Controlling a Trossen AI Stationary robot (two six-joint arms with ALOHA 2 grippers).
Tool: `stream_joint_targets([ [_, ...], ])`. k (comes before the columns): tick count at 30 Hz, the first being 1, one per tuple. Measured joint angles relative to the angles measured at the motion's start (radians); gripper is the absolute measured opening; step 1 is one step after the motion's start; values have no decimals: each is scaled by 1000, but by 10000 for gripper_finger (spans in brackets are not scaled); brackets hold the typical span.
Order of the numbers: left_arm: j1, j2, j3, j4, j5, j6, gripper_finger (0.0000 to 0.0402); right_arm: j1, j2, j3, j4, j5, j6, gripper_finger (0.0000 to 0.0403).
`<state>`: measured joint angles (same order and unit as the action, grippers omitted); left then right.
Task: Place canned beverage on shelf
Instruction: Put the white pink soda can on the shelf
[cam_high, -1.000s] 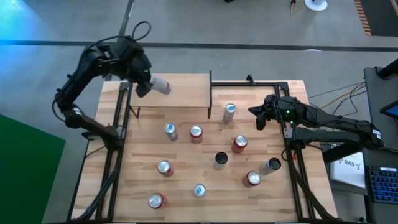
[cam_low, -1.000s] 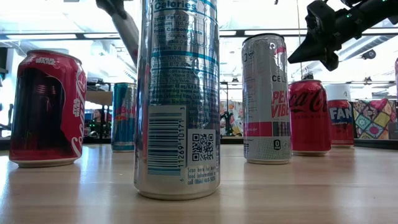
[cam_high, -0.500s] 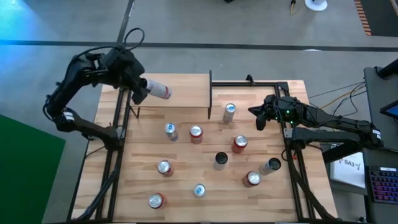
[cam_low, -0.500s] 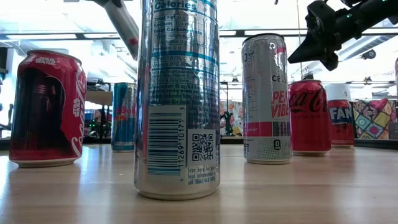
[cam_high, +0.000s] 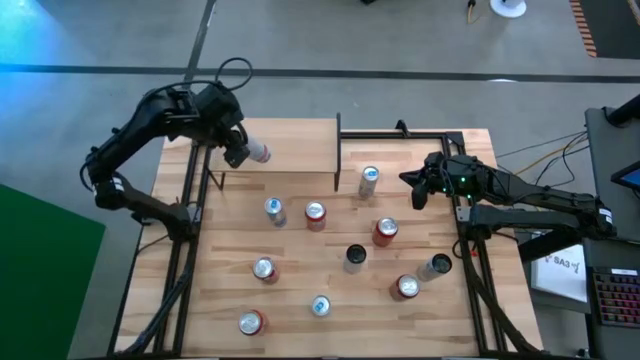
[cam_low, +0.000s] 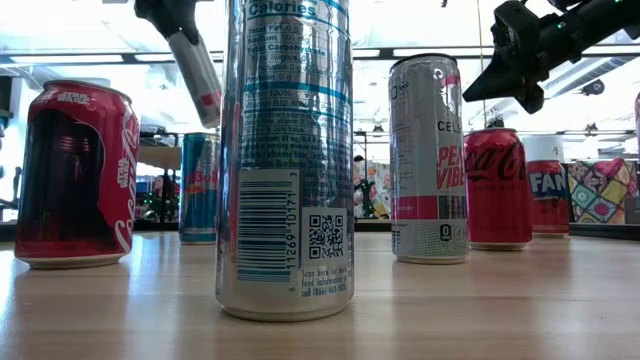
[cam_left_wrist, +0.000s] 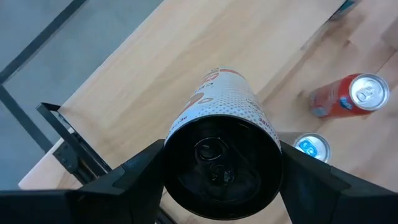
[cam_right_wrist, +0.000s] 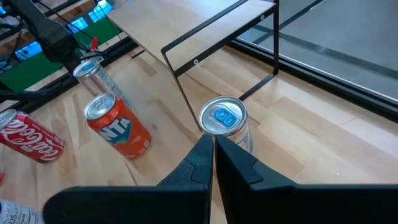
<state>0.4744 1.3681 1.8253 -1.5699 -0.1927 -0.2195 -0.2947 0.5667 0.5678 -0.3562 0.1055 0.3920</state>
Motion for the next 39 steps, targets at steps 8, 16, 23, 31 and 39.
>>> stream_joint_targets([
  [8, 6, 42, 12, -1, -67, 40, 246, 0, 0, 0, 0, 0, 0, 9],
  [16, 7, 99, 12, 0, -58, 126, 247, 0, 0, 0, 0, 0, 0, 9],
  [23, 8, 131, 12, 0, -59, 203, 247, 0, 0, 0, 0, 0, 0, 9],
  [31, 8, 144, 12, 1, -60, 307, 247, 0, 0, 1, 0, 1, 0, 9],
  [39, 26, 146, 13, 2, -64, 422, 247, 0, 0, 1, 2, 1, 8, 9],
])
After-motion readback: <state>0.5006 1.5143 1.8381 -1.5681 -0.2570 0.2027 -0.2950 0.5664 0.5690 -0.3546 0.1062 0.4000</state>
